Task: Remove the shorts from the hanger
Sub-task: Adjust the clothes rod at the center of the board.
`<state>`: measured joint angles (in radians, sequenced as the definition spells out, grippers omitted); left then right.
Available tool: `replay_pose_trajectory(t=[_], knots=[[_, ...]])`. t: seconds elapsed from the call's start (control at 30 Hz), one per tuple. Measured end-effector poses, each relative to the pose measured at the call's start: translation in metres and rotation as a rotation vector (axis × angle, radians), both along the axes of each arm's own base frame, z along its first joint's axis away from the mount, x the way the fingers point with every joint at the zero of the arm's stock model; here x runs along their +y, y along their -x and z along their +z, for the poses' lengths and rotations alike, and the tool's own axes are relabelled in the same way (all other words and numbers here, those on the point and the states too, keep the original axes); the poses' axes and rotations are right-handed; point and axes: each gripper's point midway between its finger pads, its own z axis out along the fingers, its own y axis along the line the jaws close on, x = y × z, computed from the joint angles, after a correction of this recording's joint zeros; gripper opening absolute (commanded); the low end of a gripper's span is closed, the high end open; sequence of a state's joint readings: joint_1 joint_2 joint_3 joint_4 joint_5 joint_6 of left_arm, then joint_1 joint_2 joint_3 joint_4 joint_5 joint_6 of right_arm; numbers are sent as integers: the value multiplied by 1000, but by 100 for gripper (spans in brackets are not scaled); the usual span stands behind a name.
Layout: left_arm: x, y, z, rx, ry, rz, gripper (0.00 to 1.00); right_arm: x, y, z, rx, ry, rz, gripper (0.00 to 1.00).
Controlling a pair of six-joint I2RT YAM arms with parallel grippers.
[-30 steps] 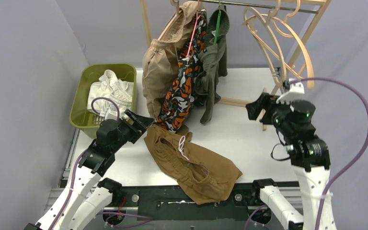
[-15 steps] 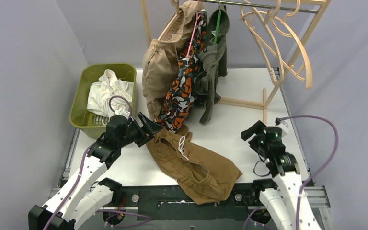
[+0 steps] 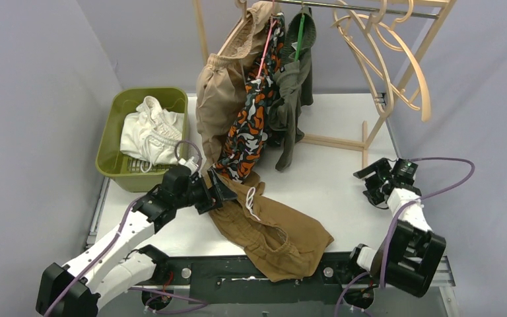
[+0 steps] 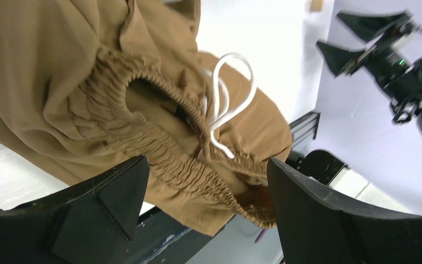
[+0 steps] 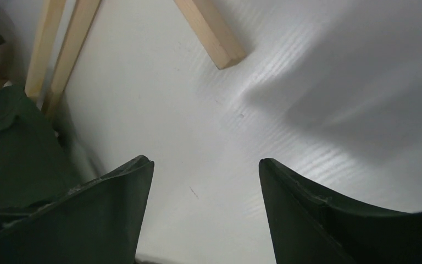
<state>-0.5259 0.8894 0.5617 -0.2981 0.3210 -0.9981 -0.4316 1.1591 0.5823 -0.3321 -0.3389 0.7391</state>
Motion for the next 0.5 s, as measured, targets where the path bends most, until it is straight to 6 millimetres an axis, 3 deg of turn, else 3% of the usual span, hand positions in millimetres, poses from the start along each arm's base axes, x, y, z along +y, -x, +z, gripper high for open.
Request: replay_pose_trajectory(t=[0.23, 0.4, 0.5], knots=[[-15, 28, -30, 78, -29, -91, 79, -4, -35, -12, -31, -70, 78, 64], [-27, 34, -32, 84, -13, -123, 79, -18, -57, -35, -19, -108, 66, 62], [-37, 38, -37, 93, -16, -153, 79, -28, -79, -34, -44, -122, 71, 62]])
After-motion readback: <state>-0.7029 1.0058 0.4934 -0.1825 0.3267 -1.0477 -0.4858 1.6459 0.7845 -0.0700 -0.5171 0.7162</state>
